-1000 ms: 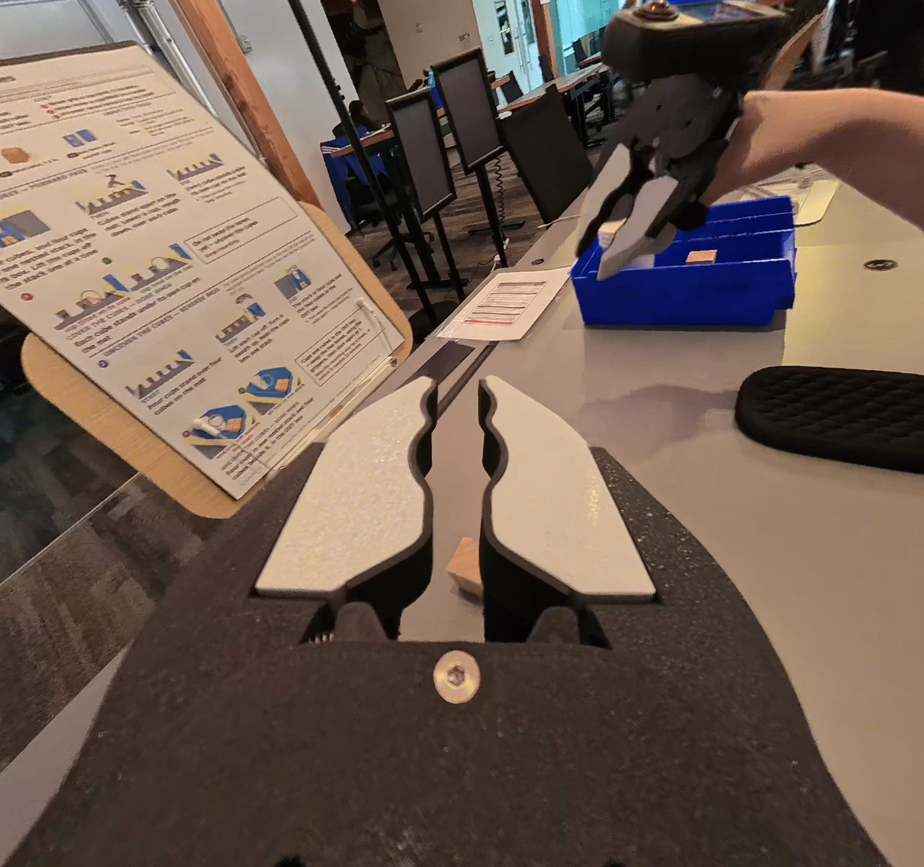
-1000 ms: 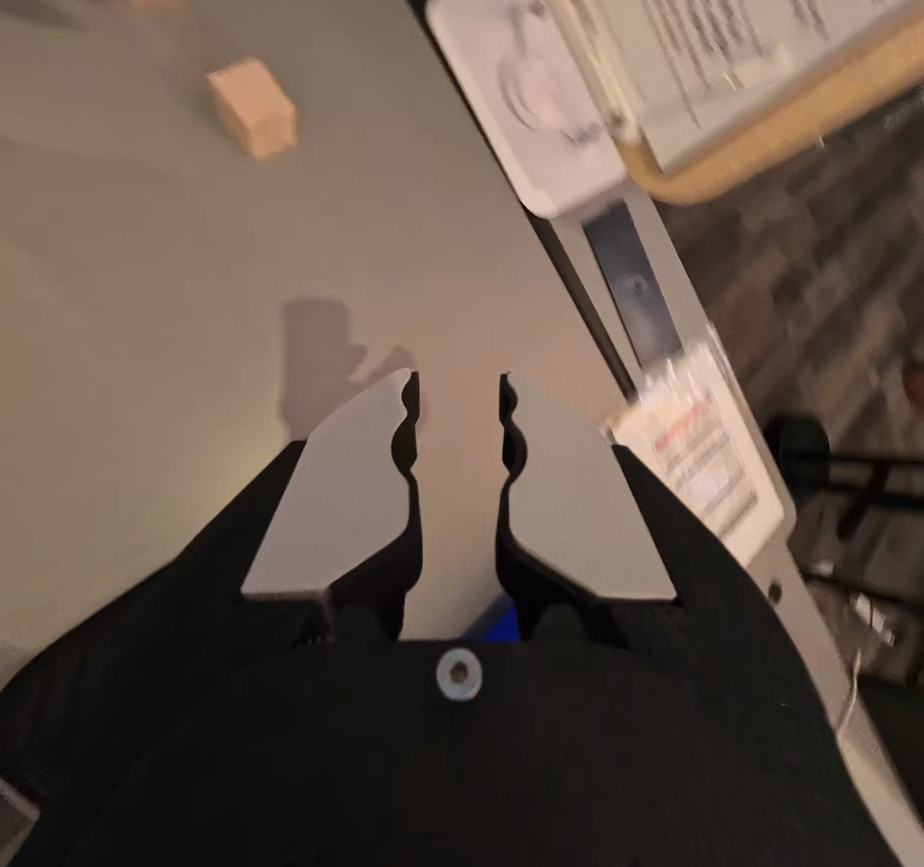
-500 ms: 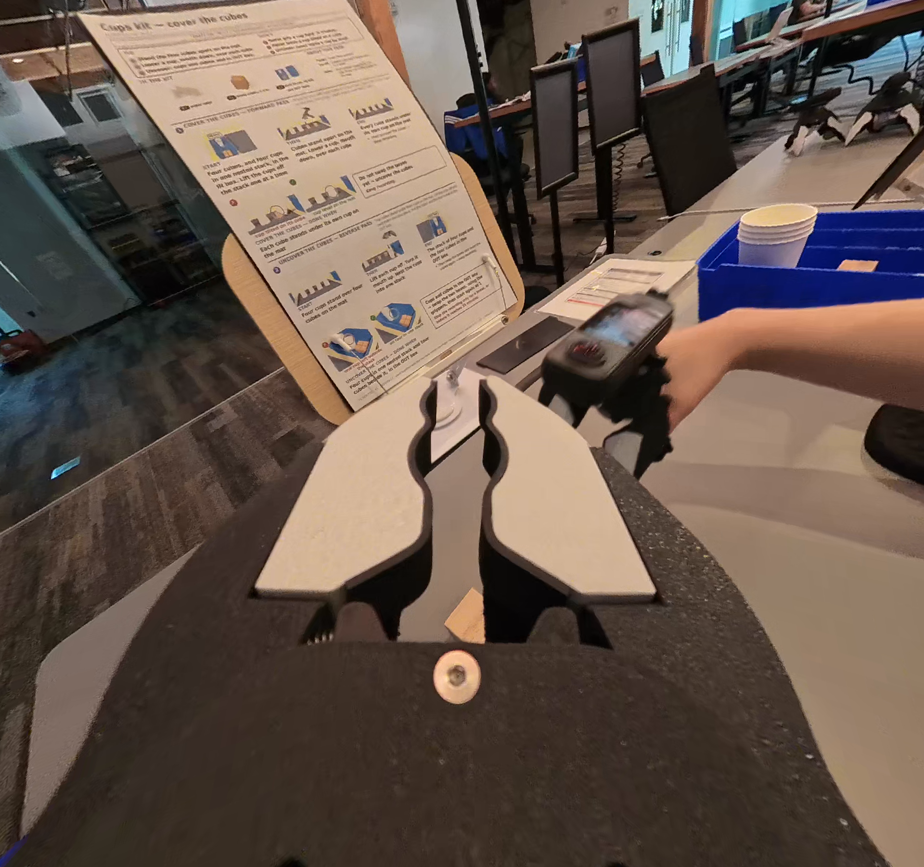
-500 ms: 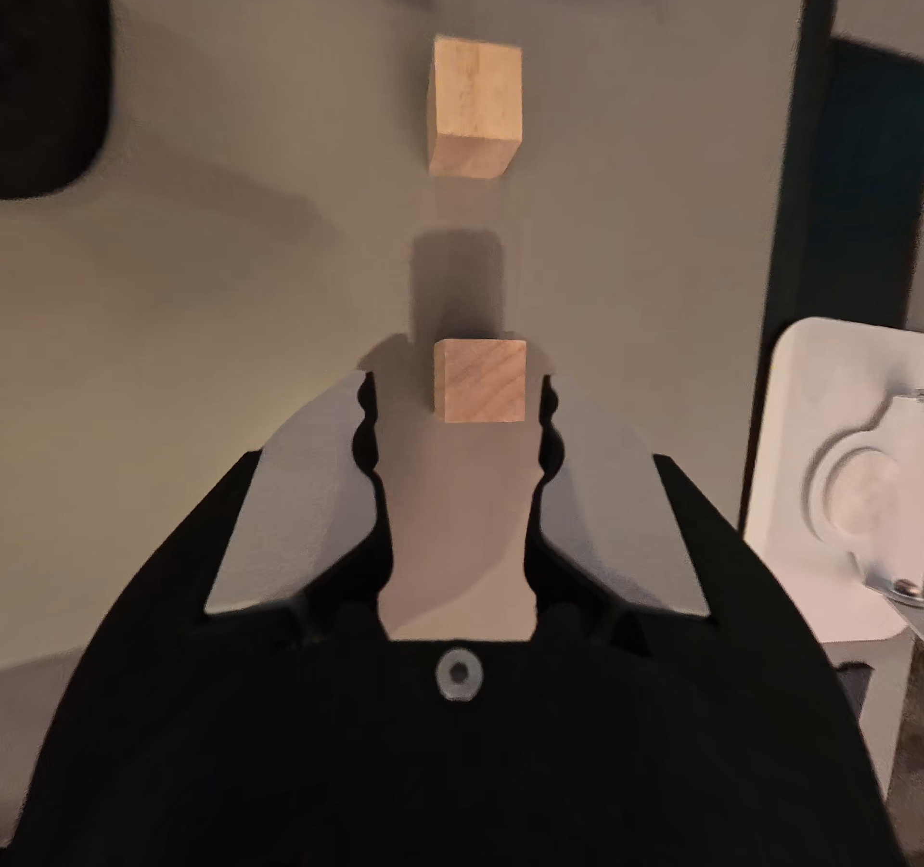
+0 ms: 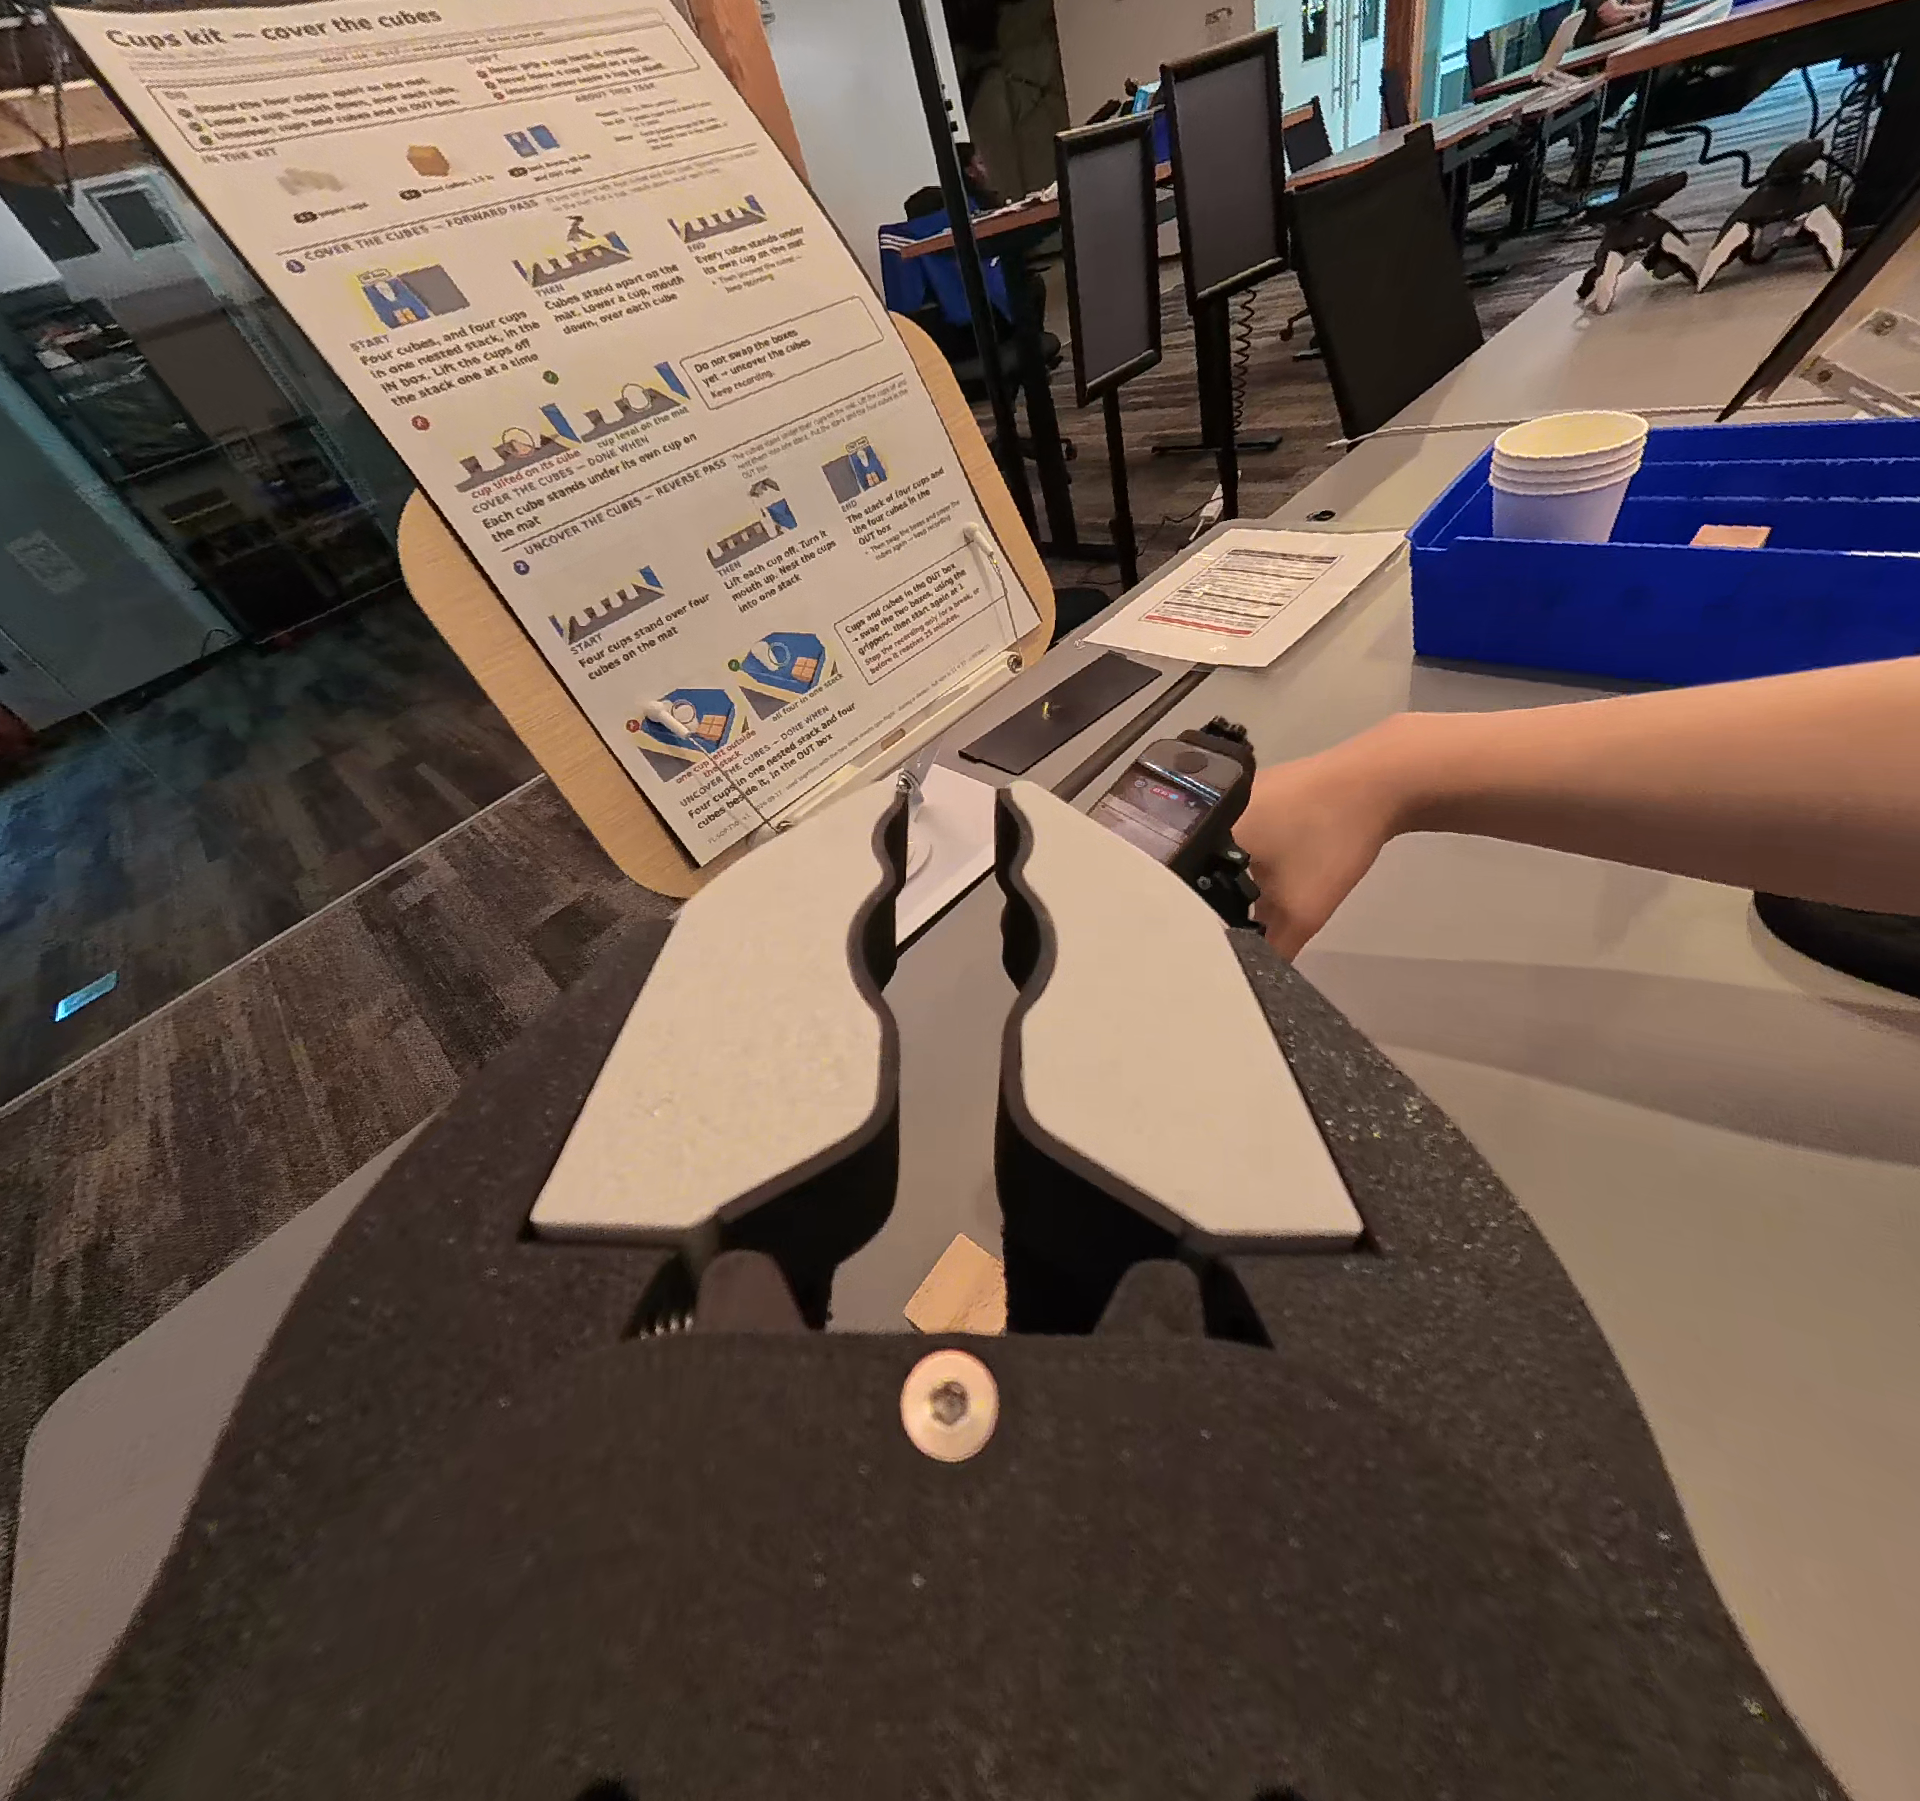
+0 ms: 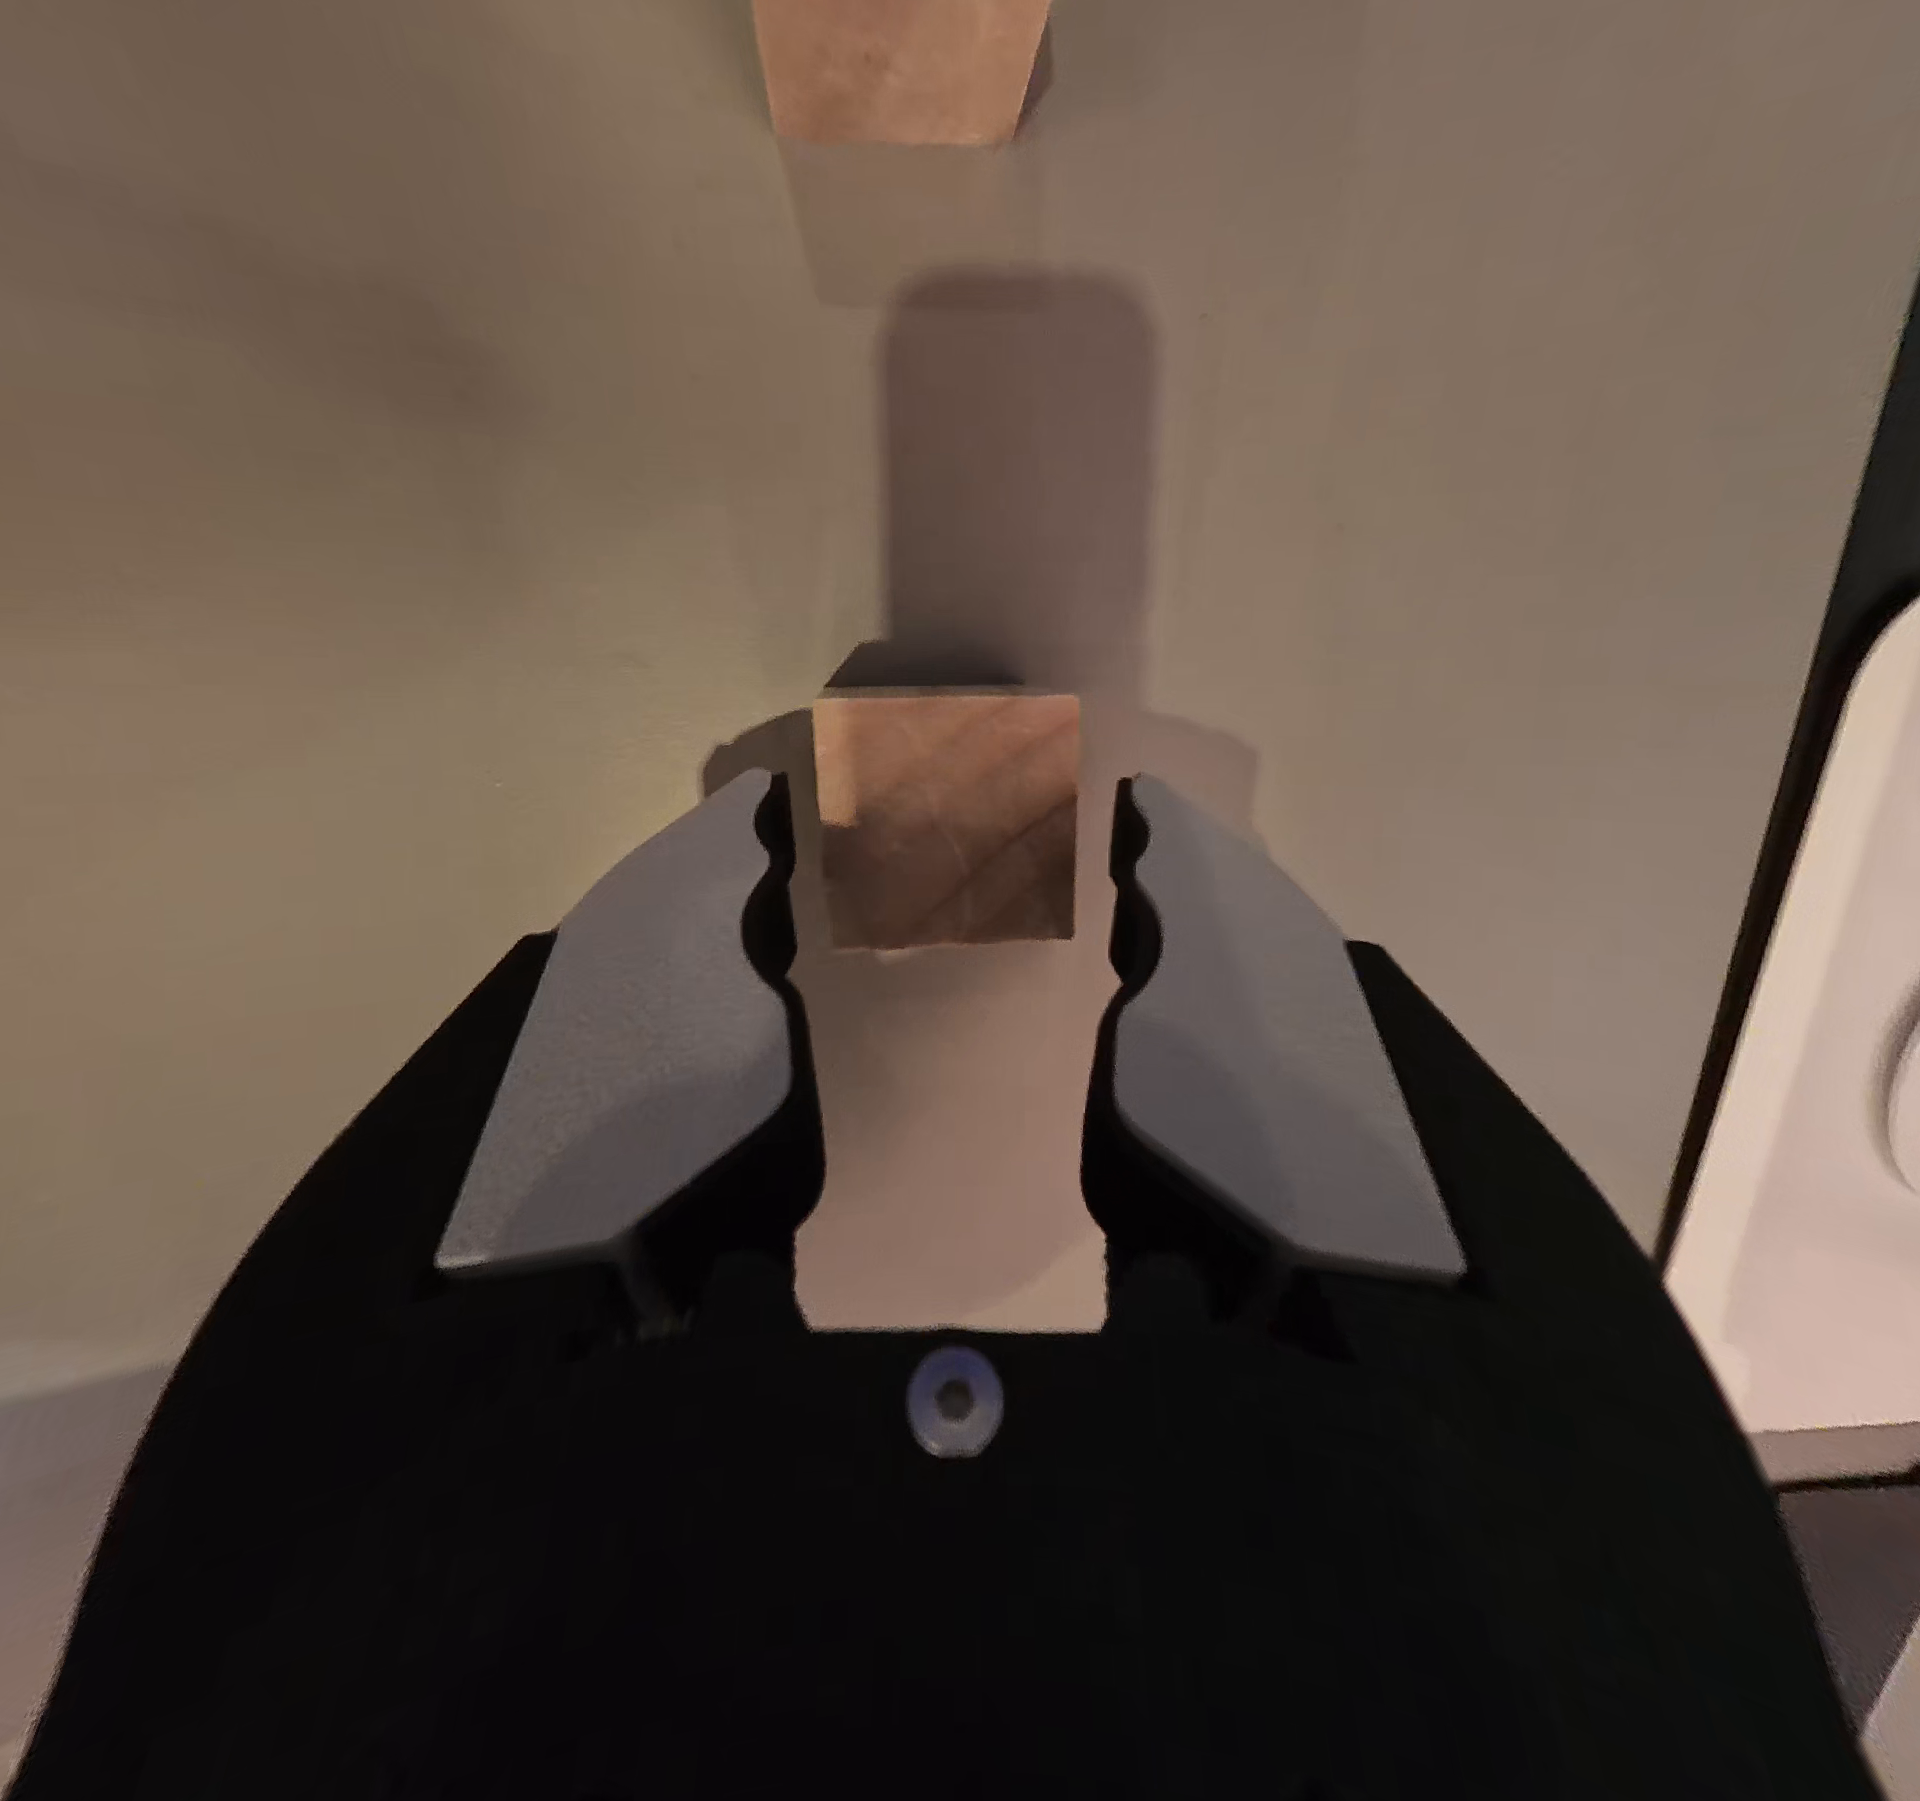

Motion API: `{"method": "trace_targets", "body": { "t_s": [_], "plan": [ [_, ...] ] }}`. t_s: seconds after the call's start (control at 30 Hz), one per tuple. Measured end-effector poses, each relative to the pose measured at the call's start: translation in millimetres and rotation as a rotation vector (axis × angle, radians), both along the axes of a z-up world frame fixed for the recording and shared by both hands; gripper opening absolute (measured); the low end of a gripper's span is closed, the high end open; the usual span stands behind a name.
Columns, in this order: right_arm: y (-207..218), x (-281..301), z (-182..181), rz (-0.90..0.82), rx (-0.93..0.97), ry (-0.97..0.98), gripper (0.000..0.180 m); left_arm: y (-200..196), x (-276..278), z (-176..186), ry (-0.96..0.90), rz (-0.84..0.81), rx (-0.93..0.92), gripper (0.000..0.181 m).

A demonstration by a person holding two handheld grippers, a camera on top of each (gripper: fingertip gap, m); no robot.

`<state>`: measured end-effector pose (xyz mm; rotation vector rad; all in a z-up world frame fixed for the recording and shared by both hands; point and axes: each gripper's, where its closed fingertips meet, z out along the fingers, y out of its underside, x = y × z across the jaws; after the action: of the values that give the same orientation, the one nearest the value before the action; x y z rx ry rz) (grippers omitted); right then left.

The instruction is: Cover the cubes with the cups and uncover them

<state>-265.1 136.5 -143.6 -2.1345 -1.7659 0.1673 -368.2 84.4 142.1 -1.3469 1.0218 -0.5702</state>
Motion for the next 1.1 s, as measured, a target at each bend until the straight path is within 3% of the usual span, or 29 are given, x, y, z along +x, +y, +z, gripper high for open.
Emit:
{"method": "trace_targets", "body": {
  "t_s": [0.1,0.33,0.5,0.67,0.77,0.9,1.0,1.1],
  "plan": [
    [-1.3,-1.4,-2.2,0.008,-0.015,0.009,0.046,-0.2,2.0,-2.1,0.016,0.001,0.003,0.015],
    [-8.2,-5.7,6.9,0.015,-0.016,0.065,0.045,-1.1,1.0,-2.2,0.023,0.005,0.009,0.015],
    [-26.9,12.4,46.5,0.019,0.103,0.054,0.045,0.3,0.5,-3.5,0.027,0.011,0.004,0.015],
    [-64.0,72.2,111.5,-0.081,0.261,0.033,0.045,1.4,3.8,-6.5,0.042,0.012,-0.001,0.015],
    [-93.6,138.2,156.1,-0.247,0.355,0.028,0.045,2.4,6.2,-7.9,0.051,0.015,-0.003,0.015],
    [-143.5,275.9,194.4,-0.607,0.455,-0.075,0.045,3.5,8.2,-8.3,0.058,0.025,0.000,0.015],
    [-187.3,372.1,198.8,-0.909,0.423,-0.029,0.045,2.9,9.4,-8.5,0.061,0.026,0.000,0.015],
    [-228.8,445.0,179.7,-1.168,0.352,0.044,0.045,3.7,10.5,-10.0,0.068,0.033,-0.004,0.015]
  ]
}}
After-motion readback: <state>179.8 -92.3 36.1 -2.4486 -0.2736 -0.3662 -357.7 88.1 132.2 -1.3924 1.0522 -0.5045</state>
